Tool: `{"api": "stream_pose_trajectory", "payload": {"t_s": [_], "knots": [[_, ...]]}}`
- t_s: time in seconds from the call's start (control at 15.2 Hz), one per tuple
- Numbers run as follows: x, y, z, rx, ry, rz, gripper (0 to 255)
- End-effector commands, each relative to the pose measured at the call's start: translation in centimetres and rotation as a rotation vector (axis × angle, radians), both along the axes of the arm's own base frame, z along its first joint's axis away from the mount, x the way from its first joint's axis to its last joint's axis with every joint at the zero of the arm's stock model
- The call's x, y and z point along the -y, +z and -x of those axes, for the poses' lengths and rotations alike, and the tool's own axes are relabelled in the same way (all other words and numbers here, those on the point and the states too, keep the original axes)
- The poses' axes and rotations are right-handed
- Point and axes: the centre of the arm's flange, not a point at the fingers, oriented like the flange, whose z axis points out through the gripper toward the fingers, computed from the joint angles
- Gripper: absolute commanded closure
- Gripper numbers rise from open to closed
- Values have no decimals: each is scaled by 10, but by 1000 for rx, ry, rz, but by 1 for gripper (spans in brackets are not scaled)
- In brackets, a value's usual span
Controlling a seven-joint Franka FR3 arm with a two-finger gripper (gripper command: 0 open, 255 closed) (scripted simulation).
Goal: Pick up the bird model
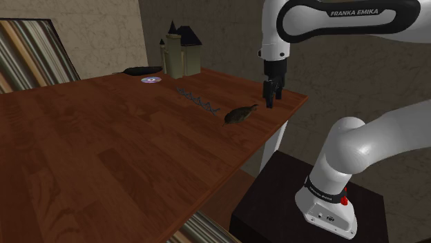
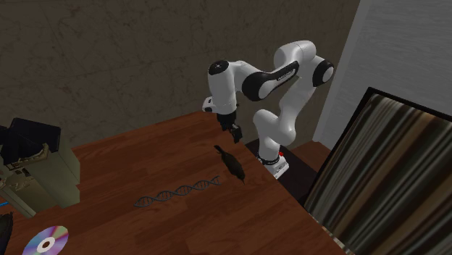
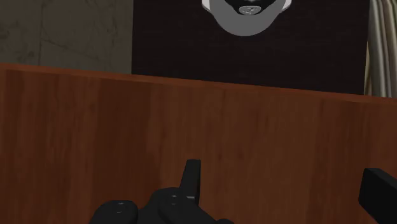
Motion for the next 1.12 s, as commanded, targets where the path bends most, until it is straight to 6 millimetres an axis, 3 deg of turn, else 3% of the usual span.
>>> {"api": "stream_pose_trajectory", "payload": {"t_s": [0.0,0.33,0.66,1.06], "knots": [[0,0,0,0,0,0,0],[-40,7,-40,45,701,-71,0],[-95,18,-45,90,1403,-141,0],[-96,-8,-45,91,1413,-142,0]]}}
